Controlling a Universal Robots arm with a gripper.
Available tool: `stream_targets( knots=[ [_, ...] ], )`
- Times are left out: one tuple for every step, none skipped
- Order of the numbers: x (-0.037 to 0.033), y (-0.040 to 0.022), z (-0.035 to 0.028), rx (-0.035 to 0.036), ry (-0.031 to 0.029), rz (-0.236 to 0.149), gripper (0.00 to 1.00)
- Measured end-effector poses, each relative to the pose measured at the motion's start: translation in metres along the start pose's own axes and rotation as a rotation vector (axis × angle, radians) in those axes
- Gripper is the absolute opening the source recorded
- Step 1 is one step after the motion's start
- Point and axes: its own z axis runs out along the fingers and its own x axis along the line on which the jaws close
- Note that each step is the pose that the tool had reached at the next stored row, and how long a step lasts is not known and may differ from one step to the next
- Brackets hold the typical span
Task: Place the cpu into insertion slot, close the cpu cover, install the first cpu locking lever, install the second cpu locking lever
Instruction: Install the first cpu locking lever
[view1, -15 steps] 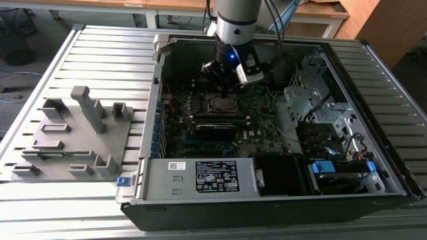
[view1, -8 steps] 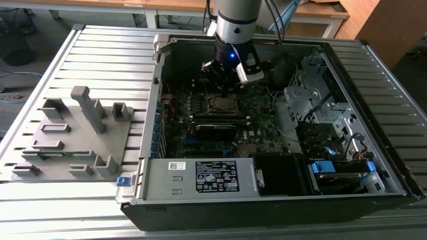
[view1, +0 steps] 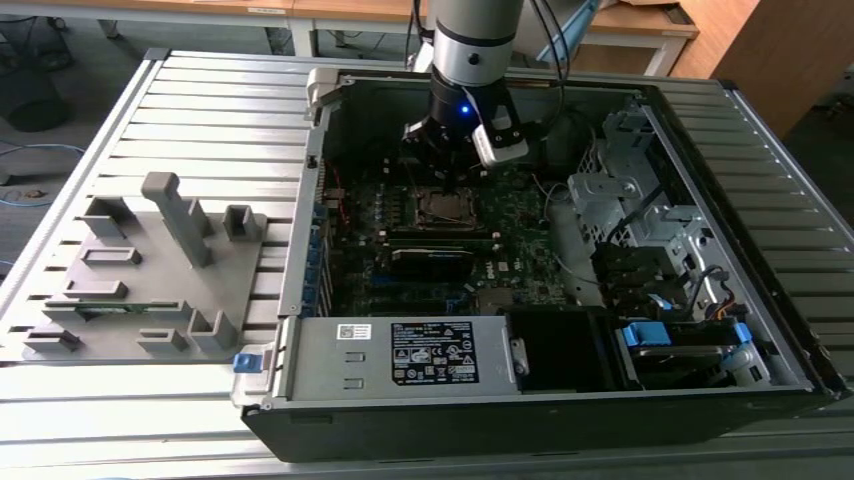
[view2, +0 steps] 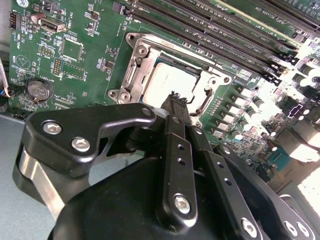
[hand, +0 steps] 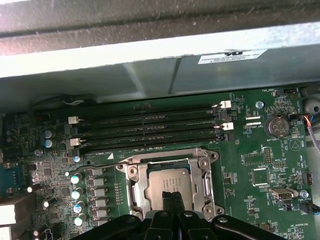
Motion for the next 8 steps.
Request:
stream_targets(
  knots=[
    [0.0000,0.0000,0.0000,-0.0001,0.0000,0.000,0.11],
    [0.0000,0.0000,0.0000,-0.0001,0.0000,0.000,0.11],
    [0.0000,0.0000,-0.0001,0.0001,0.0000,0.000,0.11],
    [0.0000,0.0000,-0.0002,0.0002,0.0001,0.000,0.11],
    [0.0000,0.0000,-0.0002,0.0001,0.0001,0.000,0.11],
    [0.0000,0.0000,-0.0002,0.0001,0.0001,0.000,0.11],
    [0.0000,0.0000,-0.0002,0.0002,0.0001,0.000,0.11],
    [0.0002,-0.0001,-0.0002,0.0002,0.0001,0.000,0.11]
  ],
)
